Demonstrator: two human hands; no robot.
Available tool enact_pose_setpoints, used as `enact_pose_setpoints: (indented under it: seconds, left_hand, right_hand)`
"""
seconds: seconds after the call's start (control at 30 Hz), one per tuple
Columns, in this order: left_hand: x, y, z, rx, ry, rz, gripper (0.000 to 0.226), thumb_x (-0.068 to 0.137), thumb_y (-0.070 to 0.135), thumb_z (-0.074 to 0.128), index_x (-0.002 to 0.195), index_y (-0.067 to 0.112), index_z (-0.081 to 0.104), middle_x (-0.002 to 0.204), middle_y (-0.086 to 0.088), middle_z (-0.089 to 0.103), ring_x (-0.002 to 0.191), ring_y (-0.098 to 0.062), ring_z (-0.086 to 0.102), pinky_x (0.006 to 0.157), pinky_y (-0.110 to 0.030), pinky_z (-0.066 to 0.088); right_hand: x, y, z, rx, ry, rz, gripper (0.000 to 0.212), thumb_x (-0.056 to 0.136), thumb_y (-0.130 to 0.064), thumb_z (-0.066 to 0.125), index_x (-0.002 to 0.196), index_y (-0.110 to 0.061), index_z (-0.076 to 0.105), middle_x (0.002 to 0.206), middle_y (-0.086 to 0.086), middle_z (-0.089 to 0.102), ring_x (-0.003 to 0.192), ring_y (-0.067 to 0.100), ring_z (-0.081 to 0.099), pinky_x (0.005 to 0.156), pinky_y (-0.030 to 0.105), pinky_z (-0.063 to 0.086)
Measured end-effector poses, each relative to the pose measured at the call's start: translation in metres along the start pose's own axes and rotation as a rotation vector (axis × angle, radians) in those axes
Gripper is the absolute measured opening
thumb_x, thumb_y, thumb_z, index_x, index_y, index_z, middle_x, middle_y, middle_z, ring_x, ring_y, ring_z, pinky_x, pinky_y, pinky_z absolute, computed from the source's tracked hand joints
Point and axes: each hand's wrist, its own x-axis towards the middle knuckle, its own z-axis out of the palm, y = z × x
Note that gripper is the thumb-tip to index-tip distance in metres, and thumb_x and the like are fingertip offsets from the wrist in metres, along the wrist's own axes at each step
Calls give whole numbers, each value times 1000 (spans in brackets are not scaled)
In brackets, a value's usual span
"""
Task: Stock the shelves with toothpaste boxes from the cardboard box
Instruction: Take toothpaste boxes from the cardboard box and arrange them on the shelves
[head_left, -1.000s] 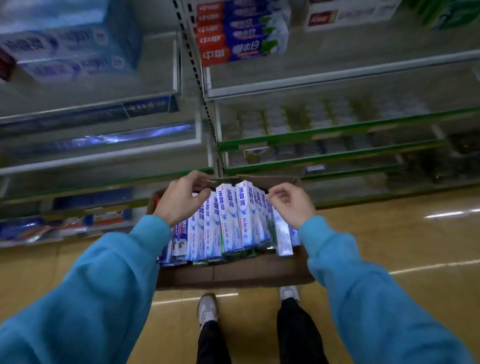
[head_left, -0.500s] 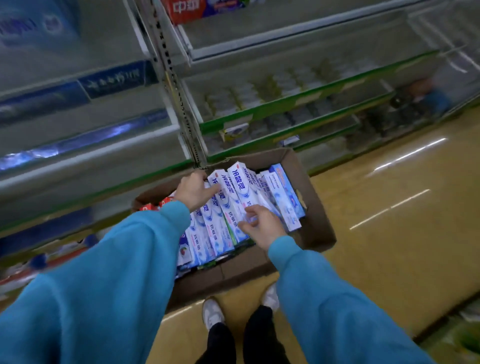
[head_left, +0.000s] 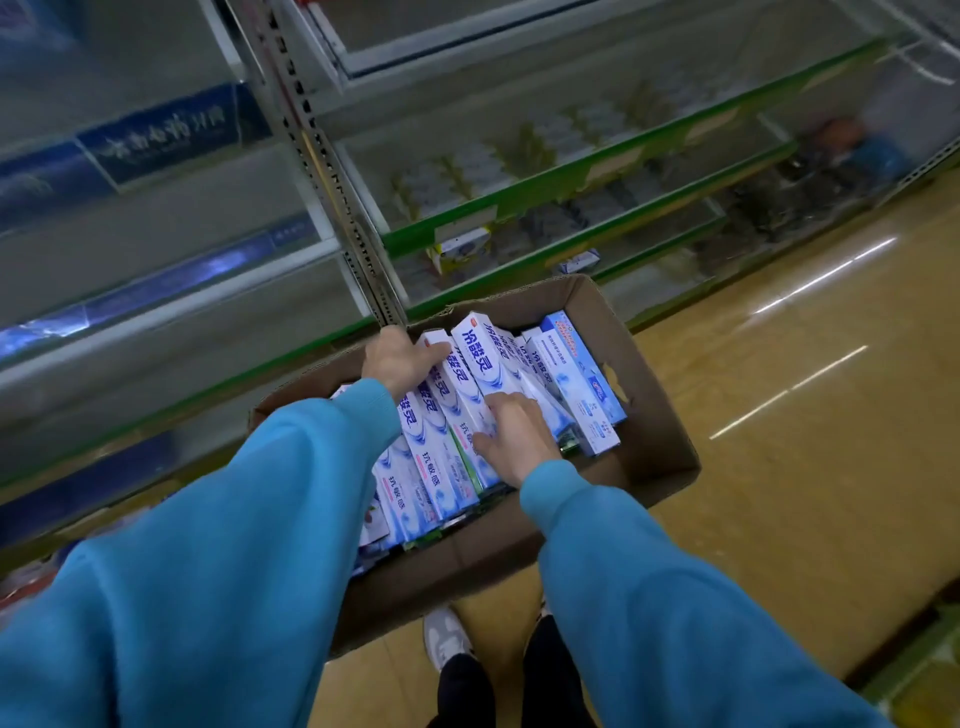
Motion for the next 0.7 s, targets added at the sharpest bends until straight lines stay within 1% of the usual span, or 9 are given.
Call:
enact_pose_setpoints:
  seconds: [0.03, 0.1, 0.17, 0.23, 0.3, 0.43, 0.5, 0.6, 0.7]
  left_hand:
    - [2, -2, -1, -46, -15, -6, 43, 81, 47, 78, 89, 9, 61, 94, -10, 70, 86, -26, 69, 82, -44, 60]
    - [8, -9, -5, -147, -54, -38, 50, 74, 50, 81, 96, 8, 67, 95, -9, 74, 83, -23, 72, 78, -43, 62]
    - [5, -12, -14, -235, -86, -58, 48, 79, 45, 81, 100, 3, 71, 92, -10, 76, 75, -20, 70, 70, -35, 61]
    - [-1, -13, -23, -381, -141, -78, 44, 84, 38, 81, 101, -1, 72, 87, -13, 75, 71, -20, 67, 68, -32, 62]
    - [-8, -10, -35, -553, -218, -79, 45, 84, 34, 81, 106, -4, 71, 88, -15, 77, 75, -23, 71, 76, -32, 64]
    - [-16, 4, -58, -769, -302, 8, 60, 87, 26, 79, 133, -3, 53, 105, -19, 76, 102, -29, 74, 84, -35, 62]
    - [-24, 16, -66, -858, -304, 62, 53, 87, 20, 78, 130, 1, 54, 107, -17, 76, 109, -29, 72, 83, -33, 60]
    - [-36, 33, -77, -930, -293, 162, 29, 90, 13, 72, 116, 7, 64, 109, -15, 76, 108, -29, 71, 94, -38, 57]
    - [-40, 45, -88, -1027, -287, 229, 39, 91, 11, 70, 127, 3, 58, 115, -18, 74, 108, -30, 71, 91, -35, 58]
  right_hand:
    - [-1, -1, -1, 11, -11, -5, 28, 92, -20, 63, 114, -5, 55, 115, 13, 53, 119, 32, 45, 95, 39, 44]
    - [-4, -3, -4, 80, -18, -25, 47, 92, -21, 63, 135, -6, 50, 129, 12, 50, 127, 29, 42, 105, 40, 40]
    - [-8, -5, -13, 152, 11, -56, 57, 91, -20, 64, 143, -8, 45, 136, 10, 48, 131, 25, 42, 110, 40, 38]
    - [-8, -4, -27, 198, 45, -108, 54, 91, -19, 64, 142, -10, 48, 134, 6, 47, 128, 23, 45, 109, 39, 39]
    - [-6, -4, -46, 172, 85, -197, 51, 90, -18, 65, 139, -12, 51, 129, 4, 48, 123, 22, 47, 106, 37, 40]
    - [2, -8, -88, -7, 195, -392, 48, 86, -17, 66, 133, -16, 56, 121, 0, 50, 112, 18, 48, 96, 34, 40]
    - [6, -13, -109, -70, 259, -459, 46, 83, -18, 66, 129, -18, 58, 119, -1, 53, 110, 20, 50, 95, 37, 41]
    - [13, -22, -140, -134, 359, -525, 42, 83, -22, 68, 125, -19, 60, 118, -1, 56, 109, 23, 53, 92, 37, 40]
    - [20, -33, -166, -113, 438, -524, 39, 85, -29, 74, 121, -19, 62, 115, -1, 58, 109, 22, 52, 93, 34, 38]
